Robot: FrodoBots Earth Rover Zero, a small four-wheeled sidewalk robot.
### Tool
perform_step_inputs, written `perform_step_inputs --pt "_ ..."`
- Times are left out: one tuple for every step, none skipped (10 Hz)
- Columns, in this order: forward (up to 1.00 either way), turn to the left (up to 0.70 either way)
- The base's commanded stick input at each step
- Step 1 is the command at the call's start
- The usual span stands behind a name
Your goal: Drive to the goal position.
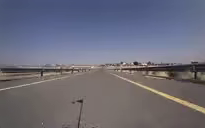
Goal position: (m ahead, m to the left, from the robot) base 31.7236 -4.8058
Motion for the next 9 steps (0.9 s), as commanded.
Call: perform_step_inputs --pt "1.0 0.0" --pt "1.0 0.0" --pt "1.0 0.0" --pt "1.0 0.0" --pt "1.0 0.0" --pt "1.0 0.0" --pt "1.0 0.0" --pt "1.0 0.0" --pt "1.0 0.0"
